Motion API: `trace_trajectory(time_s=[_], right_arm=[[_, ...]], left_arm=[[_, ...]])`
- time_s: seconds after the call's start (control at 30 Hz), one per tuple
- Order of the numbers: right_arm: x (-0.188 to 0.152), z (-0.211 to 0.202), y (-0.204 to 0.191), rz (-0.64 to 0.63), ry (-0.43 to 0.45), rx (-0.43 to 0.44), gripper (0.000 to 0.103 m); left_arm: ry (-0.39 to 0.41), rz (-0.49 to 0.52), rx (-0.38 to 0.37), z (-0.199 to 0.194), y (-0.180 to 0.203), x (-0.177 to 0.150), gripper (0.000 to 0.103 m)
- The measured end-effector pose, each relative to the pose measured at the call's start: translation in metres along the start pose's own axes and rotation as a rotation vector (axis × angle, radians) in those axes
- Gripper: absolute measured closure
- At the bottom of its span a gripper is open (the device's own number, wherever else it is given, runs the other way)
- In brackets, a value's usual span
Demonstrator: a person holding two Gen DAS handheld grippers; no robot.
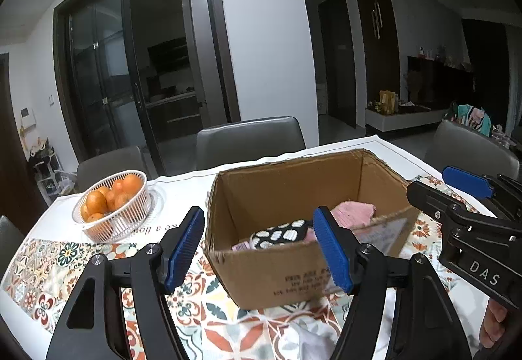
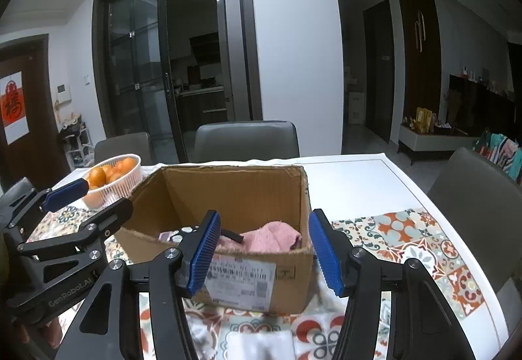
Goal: Organize soft objects
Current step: 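Move both tools back toward the white cloth and white towel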
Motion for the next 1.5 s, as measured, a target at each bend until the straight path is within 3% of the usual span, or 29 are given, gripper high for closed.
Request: trace_trajectory(time_s=[0.57,1.07,1.5], right_arm=[[-0.022,-0.038,0.004,-0.002,-0.025,-0.005,0.039],[-0.069,-0.044,0.005,-0.03,-0.148,0.015,0.039],[-0.11,-0.027,0.002,-0.045,-0.323,0.069,0.039]], left_arm=[[-0.04,-0.004,-0.015,-0.035,0.013,-0.029,0.032],[-0.174,0.0,-0.054,-0.044,0.024,-0.077,0.032],[-0.304,-0.013,-0.121,-0.035,0.033,-0.116,0.032]])
Point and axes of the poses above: each gripper's, at about its wrist camera, not at the fingertips, and z roughly the way its jaws point, y to its right, x to its top, the point moved 2 cm from there along z, roughly the way its jaws point, and after that the axes turned 14 degrees about y, right-handed, at the moved point
